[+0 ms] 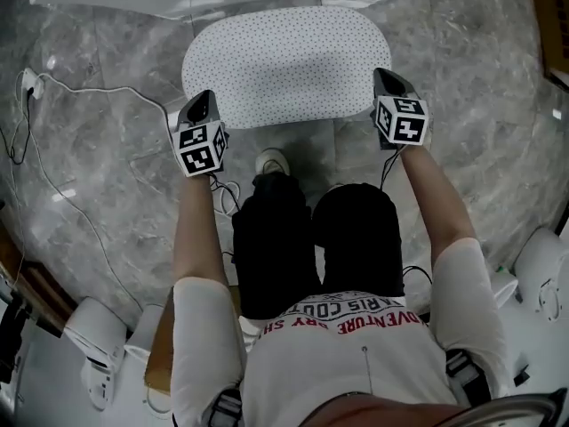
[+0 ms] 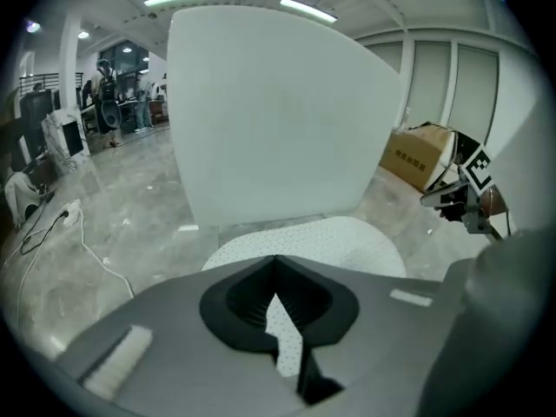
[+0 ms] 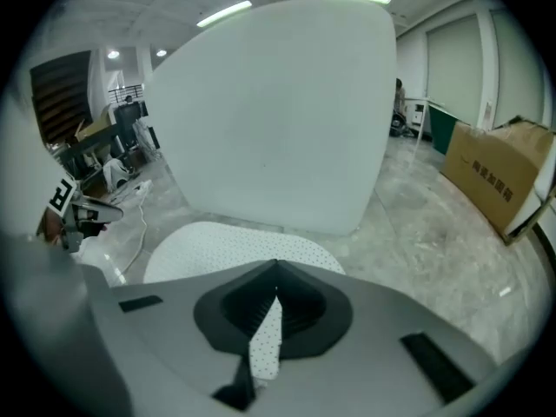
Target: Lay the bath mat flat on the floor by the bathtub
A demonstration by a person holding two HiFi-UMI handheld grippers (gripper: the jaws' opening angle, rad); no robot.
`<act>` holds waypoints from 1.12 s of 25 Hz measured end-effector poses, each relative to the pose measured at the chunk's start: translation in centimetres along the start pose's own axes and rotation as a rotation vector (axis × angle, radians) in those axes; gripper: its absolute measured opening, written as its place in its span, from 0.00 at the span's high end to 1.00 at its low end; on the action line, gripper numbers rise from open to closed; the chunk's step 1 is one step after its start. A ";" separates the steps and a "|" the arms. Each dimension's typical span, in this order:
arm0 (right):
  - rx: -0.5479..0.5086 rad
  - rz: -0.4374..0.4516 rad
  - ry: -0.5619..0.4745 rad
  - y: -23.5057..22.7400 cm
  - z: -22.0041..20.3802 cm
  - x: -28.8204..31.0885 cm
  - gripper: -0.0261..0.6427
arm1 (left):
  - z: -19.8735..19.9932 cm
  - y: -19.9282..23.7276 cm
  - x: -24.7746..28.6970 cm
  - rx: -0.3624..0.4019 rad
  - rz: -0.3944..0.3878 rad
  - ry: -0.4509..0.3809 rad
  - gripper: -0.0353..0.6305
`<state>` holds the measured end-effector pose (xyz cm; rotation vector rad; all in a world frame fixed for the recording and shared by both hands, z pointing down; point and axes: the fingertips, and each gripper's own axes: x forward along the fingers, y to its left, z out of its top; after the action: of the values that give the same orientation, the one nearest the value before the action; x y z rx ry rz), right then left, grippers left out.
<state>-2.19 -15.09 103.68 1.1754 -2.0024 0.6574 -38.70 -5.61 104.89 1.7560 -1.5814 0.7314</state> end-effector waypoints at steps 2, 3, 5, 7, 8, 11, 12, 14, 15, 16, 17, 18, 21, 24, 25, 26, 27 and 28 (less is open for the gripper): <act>-0.011 0.033 -0.023 1.7 2.0 -3.5 0.95 | 2.8 -2.1 -3.0 0.015 -0.032 -0.016 0.93; -0.022 0.045 -0.036 2.5 3.1 -5.4 0.95 | 4.4 -3.0 -4.6 0.021 -0.046 -0.029 0.93; -0.054 0.057 -0.068 3.8 5.8 -9.4 0.95 | 8.0 -4.8 -8.1 0.030 -0.074 -0.062 0.93; -0.078 0.067 -0.102 4.9 9.0 -13.4 0.95 | 12.1 -6.2 -12.0 0.040 -0.088 -0.107 0.93; -0.086 0.075 -0.120 5.5 10.8 -15.4 0.95 | 14.3 -6.9 -14.0 0.048 -0.092 -0.130 0.93; -0.110 0.098 -0.187 7.3 16.5 -21.4 0.95 | 20.7 -9.0 -20.1 0.094 -0.111 -0.200 0.93; -0.118 0.104 -0.214 7.8 18.5 -23.5 0.95 | 22.7 -9.8 -22.2 0.108 -0.120 -0.225 0.93; -0.133 0.112 -0.270 8.6 22.3 -27.5 0.95 | 26.5 -11.4 -26.2 0.132 -0.137 -0.276 0.93; -0.143 0.113 -0.295 8.9 24.0 -29.5 0.95 | 28.2 -12.2 -28.2 0.143 -0.145 -0.298 0.93; -0.154 0.114 -0.317 9.2 25.5 -31.4 0.95 | 29.7 -13.1 -30.2 0.156 -0.154 -0.316 0.93; -0.169 0.116 -0.337 9.5 27.0 -33.4 0.95 | 31.1 -13.9 -32.1 0.168 -0.164 -0.331 0.93; -0.184 0.120 -0.358 9.9 28.4 -35.5 0.95 | 32.6 -14.7 -34.1 0.178 -0.175 -0.347 0.93; -0.220 0.136 -0.431 10.9 32.3 -42.0 0.95 | 36.8 -17.0 -40.5 0.181 -0.197 -0.417 0.93; -0.229 0.155 -0.521 11.3 35.8 -48.4 0.95 | 40.9 -19.1 -46.4 0.192 -0.195 -0.489 0.93; -0.233 0.159 -0.548 11.5 36.7 -50.5 0.95 | 42.1 -19.9 -48.4 0.197 -0.202 -0.511 0.93; -0.240 0.160 -0.567 11.6 37.5 -52.6 0.95 | 43.3 -20.8 -50.6 0.201 -0.219 -0.533 0.93; -0.248 0.158 -0.582 11.8 38.0 -54.7 0.95 | 44.3 -21.8 -52.8 0.202 -0.239 -0.555 0.93; -0.251 0.159 -0.600 11.9 38.6 -56.9 0.95 | 45.3 -22.8 -55.1 0.200 -0.256 -0.581 0.93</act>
<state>-6.24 -7.61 34.43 1.1548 -2.6056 0.1117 -23.34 -4.98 31.65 2.4193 -1.6270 0.2671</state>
